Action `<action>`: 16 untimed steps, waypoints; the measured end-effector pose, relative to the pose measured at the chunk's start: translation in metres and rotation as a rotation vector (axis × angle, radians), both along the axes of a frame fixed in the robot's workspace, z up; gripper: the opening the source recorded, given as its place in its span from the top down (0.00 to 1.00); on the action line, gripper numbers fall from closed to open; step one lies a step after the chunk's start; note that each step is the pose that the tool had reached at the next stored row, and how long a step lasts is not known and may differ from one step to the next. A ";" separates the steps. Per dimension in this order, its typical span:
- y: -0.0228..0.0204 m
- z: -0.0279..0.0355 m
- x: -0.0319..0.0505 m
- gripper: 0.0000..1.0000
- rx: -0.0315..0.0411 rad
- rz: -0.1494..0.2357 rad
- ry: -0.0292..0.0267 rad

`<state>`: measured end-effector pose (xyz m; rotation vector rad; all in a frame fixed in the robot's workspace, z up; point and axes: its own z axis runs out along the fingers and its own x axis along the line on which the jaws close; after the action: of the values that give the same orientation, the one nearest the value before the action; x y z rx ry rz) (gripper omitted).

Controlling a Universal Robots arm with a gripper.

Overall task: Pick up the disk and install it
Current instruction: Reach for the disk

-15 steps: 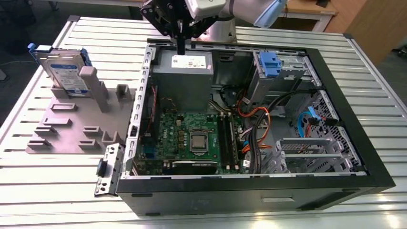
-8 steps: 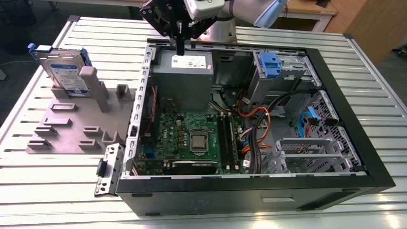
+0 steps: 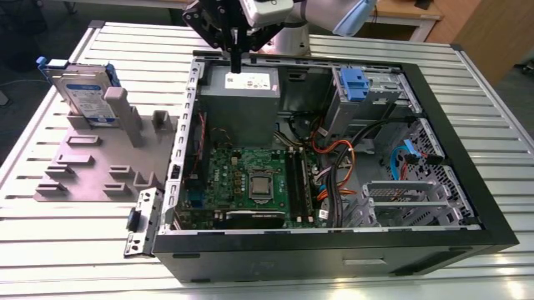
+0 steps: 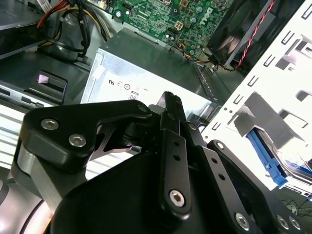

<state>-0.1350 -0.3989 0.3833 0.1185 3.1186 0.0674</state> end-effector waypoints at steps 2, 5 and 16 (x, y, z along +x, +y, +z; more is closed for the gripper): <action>0.0000 -0.0002 -0.0007 0.89 0.0000 0.000 0.0004; 0.0000 -0.0015 -0.0043 0.89 0.0002 0.000 0.0009; 0.0000 -0.0027 -0.0101 0.89 -0.0001 0.000 0.0012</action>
<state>-0.1450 -0.3989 0.3806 0.1184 3.1198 0.0672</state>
